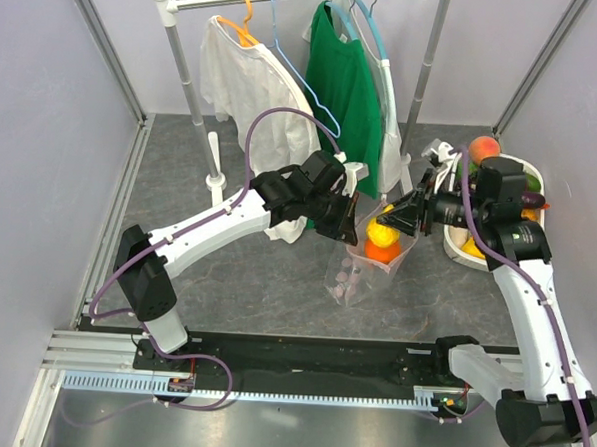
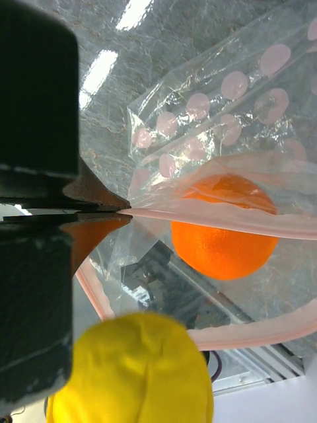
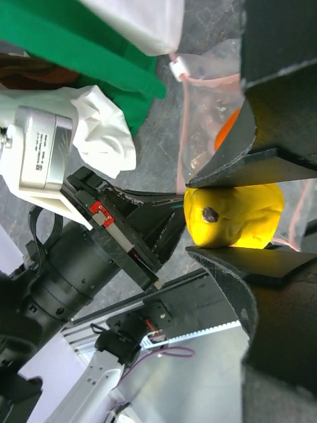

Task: Place the food in the zip-top bag and seal the zipper
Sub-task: Place the fake fruit in the zipper food storage bag, then adjust the zipper food storage bag at the center of the board, then pick up the fake vegetable from the bin, then place the fake vegetable in the zipper food storage bag.

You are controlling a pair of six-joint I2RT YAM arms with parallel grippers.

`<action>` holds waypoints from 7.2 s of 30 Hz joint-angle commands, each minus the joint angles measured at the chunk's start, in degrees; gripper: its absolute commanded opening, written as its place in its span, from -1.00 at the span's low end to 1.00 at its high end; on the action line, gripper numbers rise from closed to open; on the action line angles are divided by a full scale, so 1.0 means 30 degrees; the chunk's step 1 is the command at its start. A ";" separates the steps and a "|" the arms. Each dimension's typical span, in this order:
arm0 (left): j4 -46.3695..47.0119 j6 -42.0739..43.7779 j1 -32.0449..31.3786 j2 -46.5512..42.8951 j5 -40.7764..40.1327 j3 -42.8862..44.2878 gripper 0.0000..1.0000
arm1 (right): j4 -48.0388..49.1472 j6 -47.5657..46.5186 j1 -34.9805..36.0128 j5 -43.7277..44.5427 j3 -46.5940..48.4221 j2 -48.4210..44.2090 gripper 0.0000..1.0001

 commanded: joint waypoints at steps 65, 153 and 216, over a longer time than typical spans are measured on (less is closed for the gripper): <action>-0.4710 0.2965 0.0763 -0.3196 0.2410 0.6226 -0.96 | -1.5429 -0.7209 -0.1465 0.6150 1.1512 0.6155 -1.00; -0.3134 0.0854 0.2228 0.1142 0.3823 0.5152 -0.96 | -0.8133 -2.3621 -0.6914 1.9954 1.0838 1.1316 -0.77; -0.2519 0.0356 0.3078 0.0000 0.4759 0.4097 -0.96 | -1.5340 -1.9448 -0.9749 1.5046 0.8500 0.7356 0.96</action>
